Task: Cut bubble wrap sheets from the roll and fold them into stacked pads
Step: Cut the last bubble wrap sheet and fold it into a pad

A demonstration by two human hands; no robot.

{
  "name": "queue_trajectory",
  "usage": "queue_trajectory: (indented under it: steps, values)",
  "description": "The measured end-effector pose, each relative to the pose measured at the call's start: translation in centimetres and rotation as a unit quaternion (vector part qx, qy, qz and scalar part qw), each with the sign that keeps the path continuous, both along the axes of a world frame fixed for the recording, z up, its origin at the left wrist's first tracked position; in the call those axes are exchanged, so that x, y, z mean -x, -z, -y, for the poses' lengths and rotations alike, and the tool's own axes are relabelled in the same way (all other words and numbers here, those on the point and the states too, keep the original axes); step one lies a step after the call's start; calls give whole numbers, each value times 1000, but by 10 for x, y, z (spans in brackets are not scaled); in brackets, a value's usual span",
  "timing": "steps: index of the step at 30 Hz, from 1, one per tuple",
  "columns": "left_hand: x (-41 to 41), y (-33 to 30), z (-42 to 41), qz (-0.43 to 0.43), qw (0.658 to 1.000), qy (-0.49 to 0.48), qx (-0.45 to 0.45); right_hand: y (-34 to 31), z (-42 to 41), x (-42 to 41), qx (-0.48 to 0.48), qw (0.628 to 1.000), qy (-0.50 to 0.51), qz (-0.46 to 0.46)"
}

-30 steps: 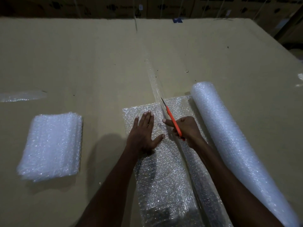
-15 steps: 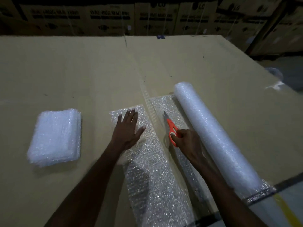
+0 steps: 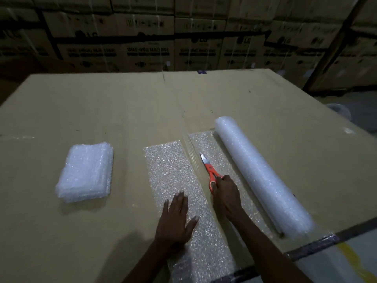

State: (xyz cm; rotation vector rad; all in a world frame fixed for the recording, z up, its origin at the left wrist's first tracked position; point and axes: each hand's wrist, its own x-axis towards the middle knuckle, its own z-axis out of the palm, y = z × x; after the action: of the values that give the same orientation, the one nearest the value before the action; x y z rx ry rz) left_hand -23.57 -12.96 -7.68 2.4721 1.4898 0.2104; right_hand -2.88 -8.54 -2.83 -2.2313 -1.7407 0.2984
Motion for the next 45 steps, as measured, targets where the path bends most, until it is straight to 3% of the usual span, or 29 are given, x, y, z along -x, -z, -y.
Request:
queue_trajectory:
  steps: [4, 7, 9, 13, 16, 21, 25, 45]
  values:
    - [2, 0, -6, -12, 1000, 4, -10, -1, 7, -3, -8, 1000, -19, 0]
    - [12, -4, -20, -30, 999, 9, -27, -2, 18, 0, -15, 997, -26, -66]
    - [18, -8, -28, -32, 999, -3, -38, 0, 28, 10, 1, 995, -80, -59]
    - [20, -19, -16, -3, 998, -58, -38, 12, 52, 38, -72, 973, -218, -20]
    - [21, -9, 11, 10, 998, -58, -37, 27, 66, 57, -33, 961, -274, -2]
    - [31, 5, 35, 7, 994, -102, -29, 47, 79, 65, -2, 961, -276, 32]
    - [43, 3, 31, -30, 994, -97, -27, 44, 81, 66, 13, 959, -283, 19]
    - [118, -9, -3, -55, 996, -63, -11, 41, 49, 104, 56, 956, -282, 59]
